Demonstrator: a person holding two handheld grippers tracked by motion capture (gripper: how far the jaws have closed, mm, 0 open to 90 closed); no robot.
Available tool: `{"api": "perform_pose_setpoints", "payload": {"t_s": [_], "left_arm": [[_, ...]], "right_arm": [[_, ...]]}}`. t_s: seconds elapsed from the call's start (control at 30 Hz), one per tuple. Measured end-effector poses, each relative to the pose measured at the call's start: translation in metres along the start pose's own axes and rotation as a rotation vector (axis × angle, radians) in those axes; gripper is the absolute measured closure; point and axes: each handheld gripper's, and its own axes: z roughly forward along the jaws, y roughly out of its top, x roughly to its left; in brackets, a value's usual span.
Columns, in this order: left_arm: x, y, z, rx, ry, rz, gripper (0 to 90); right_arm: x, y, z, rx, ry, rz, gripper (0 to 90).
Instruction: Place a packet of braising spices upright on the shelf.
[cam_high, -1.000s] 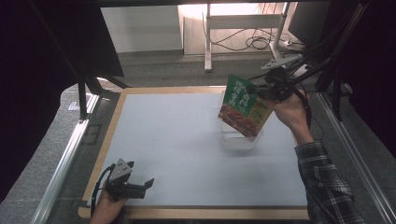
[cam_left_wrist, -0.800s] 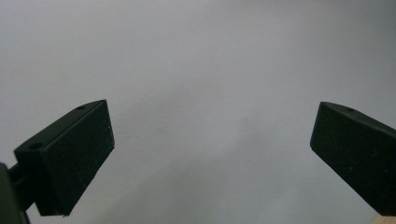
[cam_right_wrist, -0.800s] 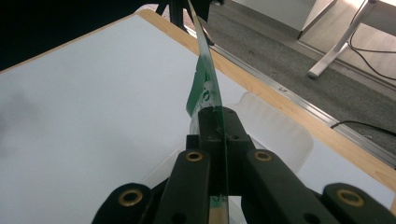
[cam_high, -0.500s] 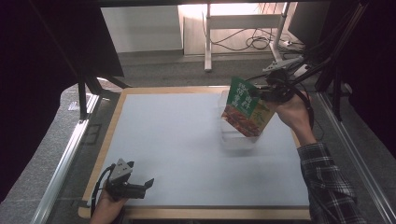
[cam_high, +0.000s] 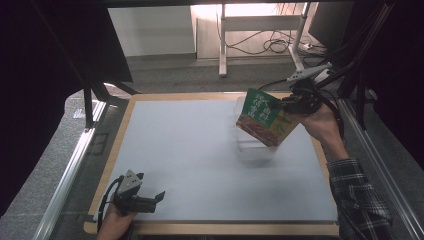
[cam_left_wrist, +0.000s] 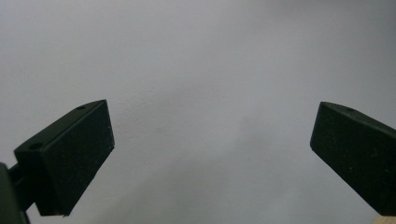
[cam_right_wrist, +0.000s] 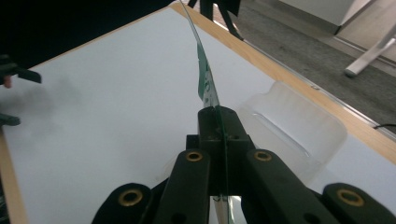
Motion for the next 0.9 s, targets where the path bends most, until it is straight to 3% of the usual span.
{"api": "perform_pose_setpoints", "payload": {"t_s": [0.3,0.53,0.9], "left_arm": [[0.0,0.0,0.0,0.001,0.0,0.002,0.0],[0.0,0.0,0.0,0.002,-0.001,0.002,0.0],[0.0,0.0,0.0,0.004,0.0,0.003,0.0]], "right_arm": [[0.0,0.0,0.001,0.034,0.02,-0.021,89.6],[-0.002,0.003,0.013,0.096,-0.048,-0.026,89.6],[-0.004,0.005,0.035,0.164,-0.102,-0.022,89.5]]}}
